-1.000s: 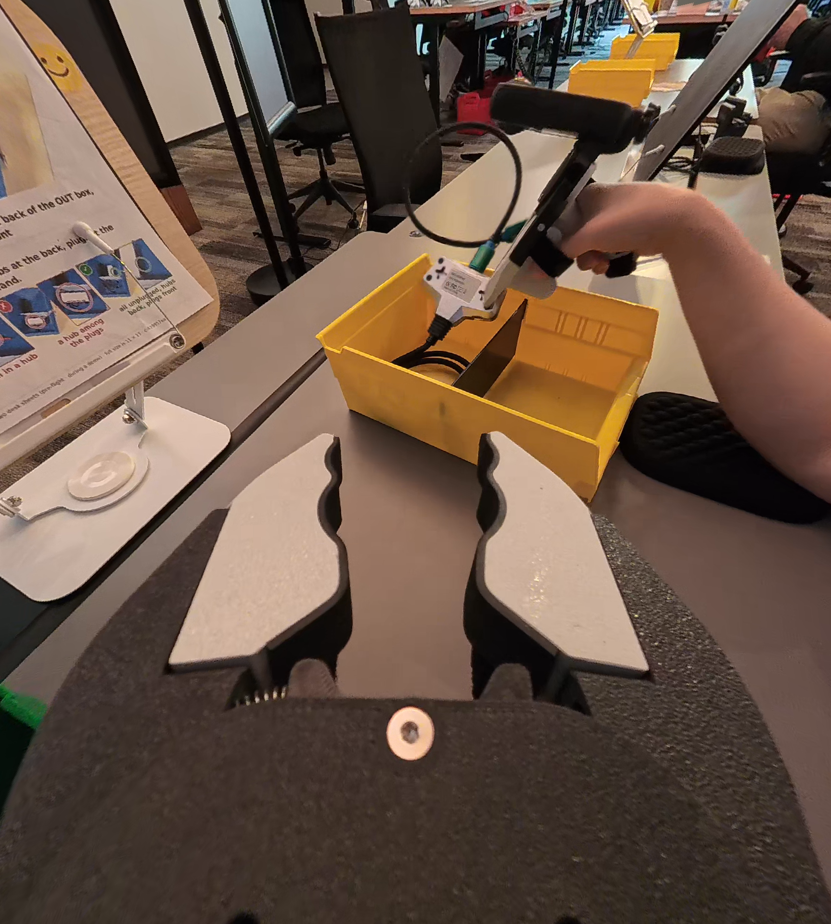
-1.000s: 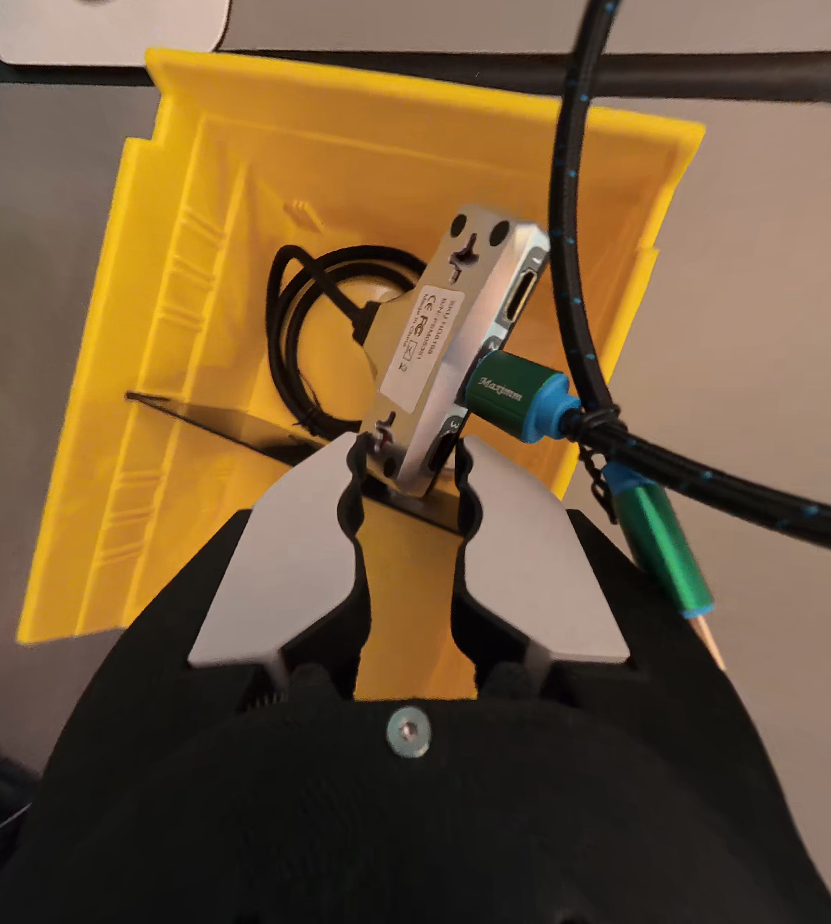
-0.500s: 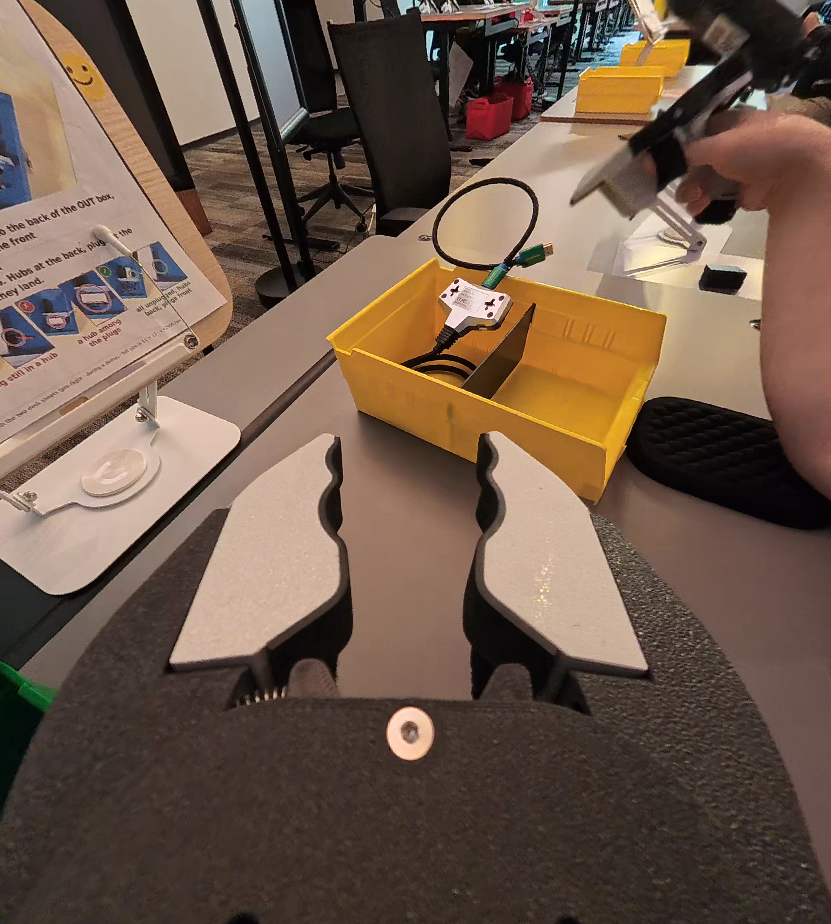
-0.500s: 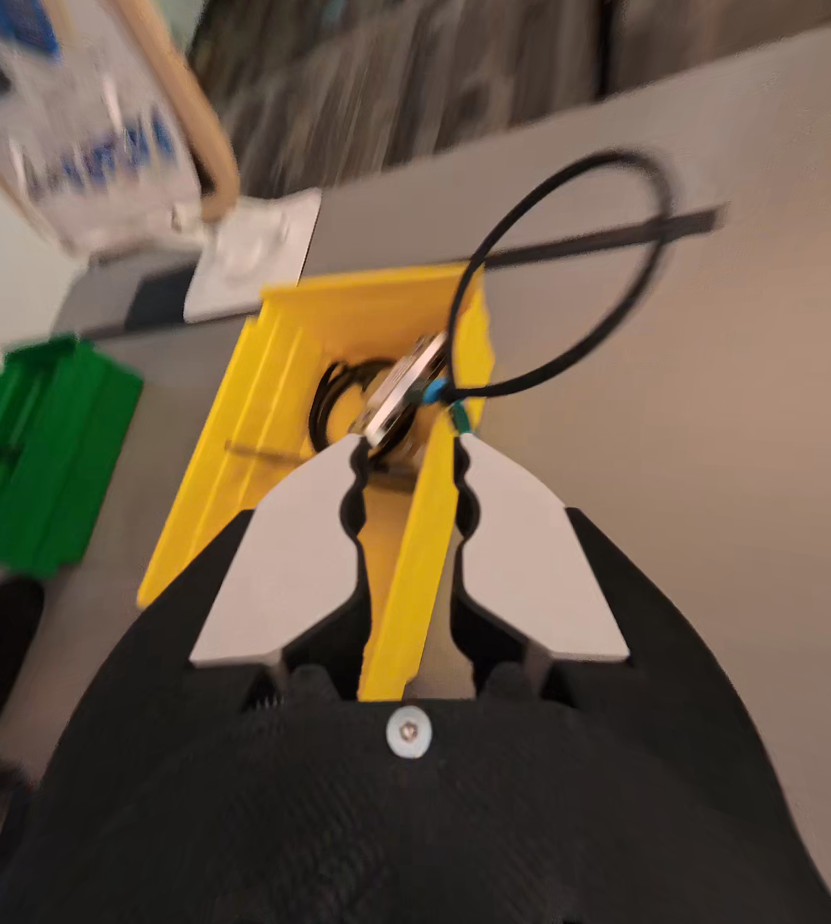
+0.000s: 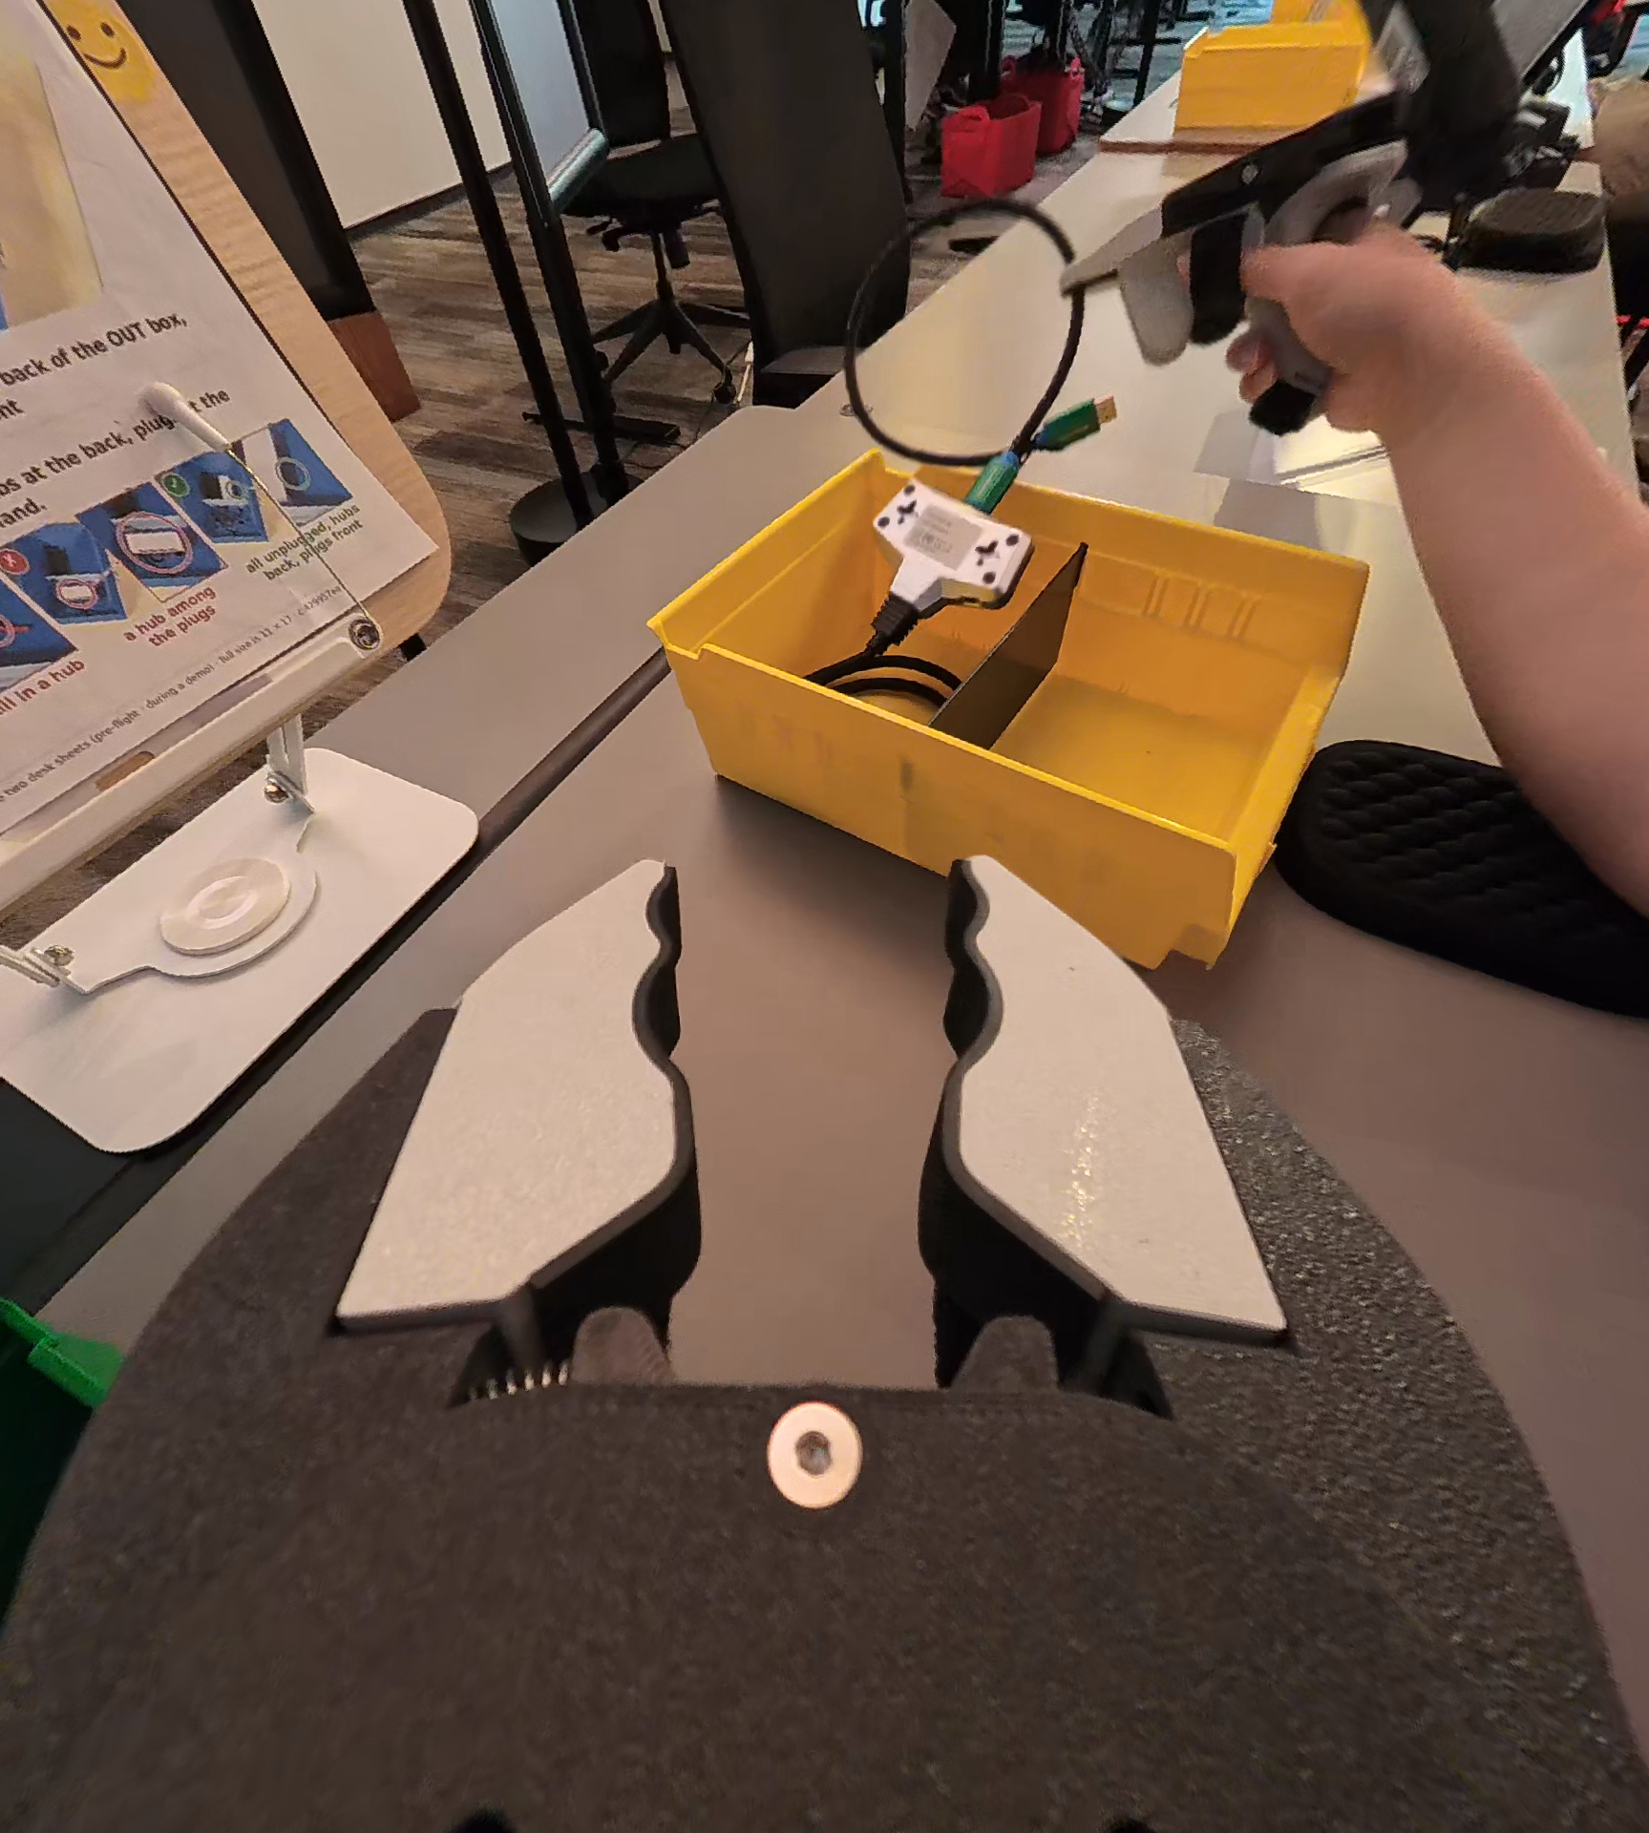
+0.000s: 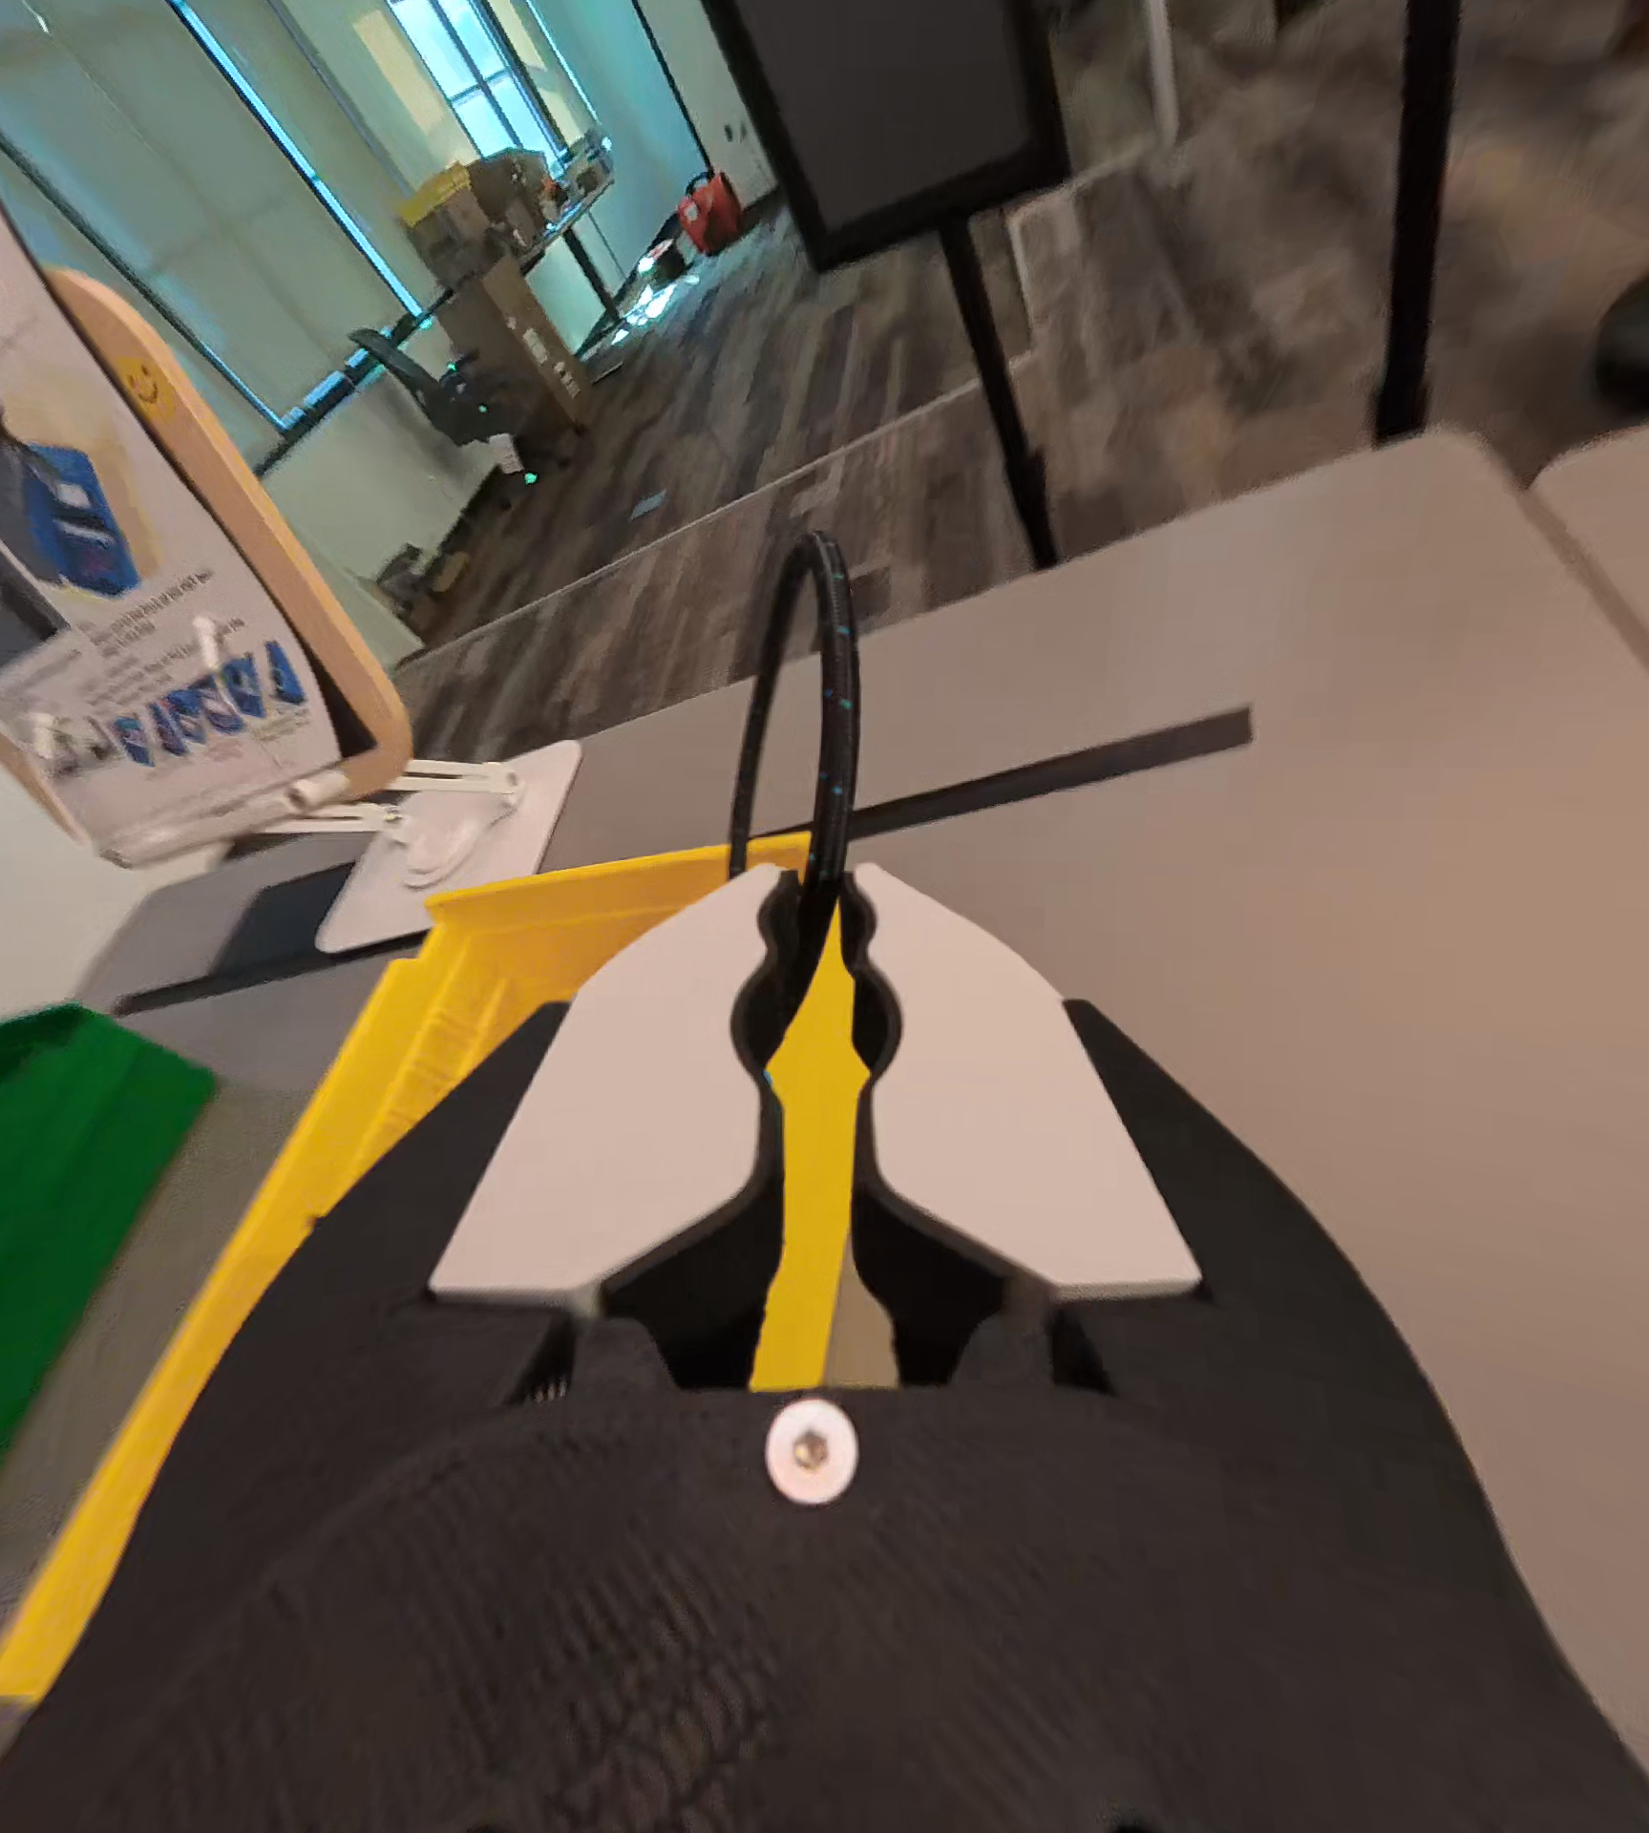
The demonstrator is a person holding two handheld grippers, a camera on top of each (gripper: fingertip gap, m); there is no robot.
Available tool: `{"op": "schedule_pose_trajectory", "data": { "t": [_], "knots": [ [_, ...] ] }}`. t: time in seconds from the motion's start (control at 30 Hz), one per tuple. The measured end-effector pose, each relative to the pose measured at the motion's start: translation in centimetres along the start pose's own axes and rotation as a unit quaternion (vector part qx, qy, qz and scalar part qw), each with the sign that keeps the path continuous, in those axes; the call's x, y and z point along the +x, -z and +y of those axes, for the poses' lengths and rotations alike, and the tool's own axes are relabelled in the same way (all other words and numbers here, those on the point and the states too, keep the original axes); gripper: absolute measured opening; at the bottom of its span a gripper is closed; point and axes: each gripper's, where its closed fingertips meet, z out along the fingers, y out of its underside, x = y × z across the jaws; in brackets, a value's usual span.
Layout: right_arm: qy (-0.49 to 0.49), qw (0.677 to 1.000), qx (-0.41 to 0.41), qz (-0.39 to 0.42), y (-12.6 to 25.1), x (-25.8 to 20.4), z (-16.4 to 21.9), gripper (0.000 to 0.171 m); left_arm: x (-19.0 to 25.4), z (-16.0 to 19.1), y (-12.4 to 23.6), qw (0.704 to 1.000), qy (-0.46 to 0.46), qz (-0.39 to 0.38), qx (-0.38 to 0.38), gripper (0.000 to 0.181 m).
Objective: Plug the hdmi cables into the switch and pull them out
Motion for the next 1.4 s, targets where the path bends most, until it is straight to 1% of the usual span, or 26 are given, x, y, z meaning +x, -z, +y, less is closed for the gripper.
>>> {"op": "schedule_pose_trajectory", "data": {
  "t": [0.1,0.17,0.23,0.27,0.3,0.37,0.43,0.53,0.6,0.67,0.8,0.87,0.97,1.03,1.1,1.17,1.2,1.27,1.4],
  "knots": [
    [0.125,0.992,0.009,0.021,-0.1,-2.1,-0.8,0.009,0.0,0.1,-0.1,1.0,-0.001,-0.001,-0.003,0.051],
    [0.206,0.977,0.011,0.056,-0.4,-2.6,-0.9,0.01,0.0,0.0,-0.1,1.0,0.0,-0.001,-0.001,0.051],
    [0.258,0.963,-0.003,0.082,-1.0,-2.6,-0.4,0.009,-0.1,-0.1,0.0,1.0,-0.001,-0.002,0.001,0.051],
    [0.266,0.959,-0.022,0.094,-1.4,-2.4,0.2,0.01,0.0,-0.1,0.1,1.0,-0.001,-0.002,0.001,0.051],
    [0.267,0.959,-0.024,0.096,-1.8,-2.3,0.4,0.01,0.0,-0.2,0.1,1.0,-0.001,-0.001,0.002,0.051],
    [0.259,0.963,-0.014,0.07,-2.2,-3.1,0.5,0.009,-0.1,-0.4,0.3,1.0,-0.003,-0.004,0.006,0.05],
    [0.253,0.965,-0.024,0.062,-2.3,-3.2,0.8,0.01,-0.2,-0.5,0.5,1.0,-0.003,-0.006,0.009,0.05],
    [0.266,0.96,-0.033,0.086,-2.2,-2.6,0.8,0.011,-1.1,-1.0,1.6,1.0,-0.008,-0.025,0.014,0.05],
    [0.265,0.958,-0.033,0.102,-2.2,-2.4,0.7,0.015,-2.3,-1.6,3.0,0.999,-0.008,-0.048,0.021,0.05],
    [0.269,0.956,-0.037,0.111,-2.2,-2.4,0.6,0.027,-3.4,-2.2,4.9,0.997,0.004,-0.064,0.03,0.05],
    [0.281,0.951,-0.044,0.119,-1.6,-2.8,0.3,0.03,-7.2,-1.8,9.9,0.99,0.03,-0.138,0.012,0.049],
    [0.284,0.95,-0.041,0.121,-1.1,-3.1,-0.1,0.03,-9.2,-0.4,12.6,0.982,0.055,-0.179,-0.023,0.048],
    [0.291,0.949,-0.024,0.122,-0.3,-3.9,-1.0,0.031,-10.7,3.5,15.6,0.969,0.102,-0.198,-0.11,0.046],
    [0.295,0.948,-0.009,0.119,0.3,-4.7,-1.7,0.031,-10.9,7.1,17.1,0.953,0.134,-0.194,-0.191,0.036],
    [0.301,0.947,0.004,0.114,0.9,-5.7,-2.2,0.031,-10.9,11.0,18.5,0.923,0.184,-0.19,-0.28,0.034],
    [0.311,0.944,0.013,0.113,1.5,-6.5,-2.6,0.031,-10.9,14.2,19.7,0.886,0.235,-0.199,-0.348,0.034],
    [0.316,0.942,0.018,0.115,1.7,-6.9,-2.8,0.031,-11.0,15.3,20.1,0.87,0.254,-0.202,-0.371,0.033],
    [0.325,0.938,0.026,0.114,2.1,-7.8,-3.2,0.03,-11.4,16.6,20.4,0.852,0.274,-0.213,-0.393,0.031],
    [0.341,0.933,0.029,0.11,2.3,-8.9,-3.2,0.031,-12.0,17.8,20.7,0.833,0.282,-0.232,-0.416,0.031]
  ]
}}
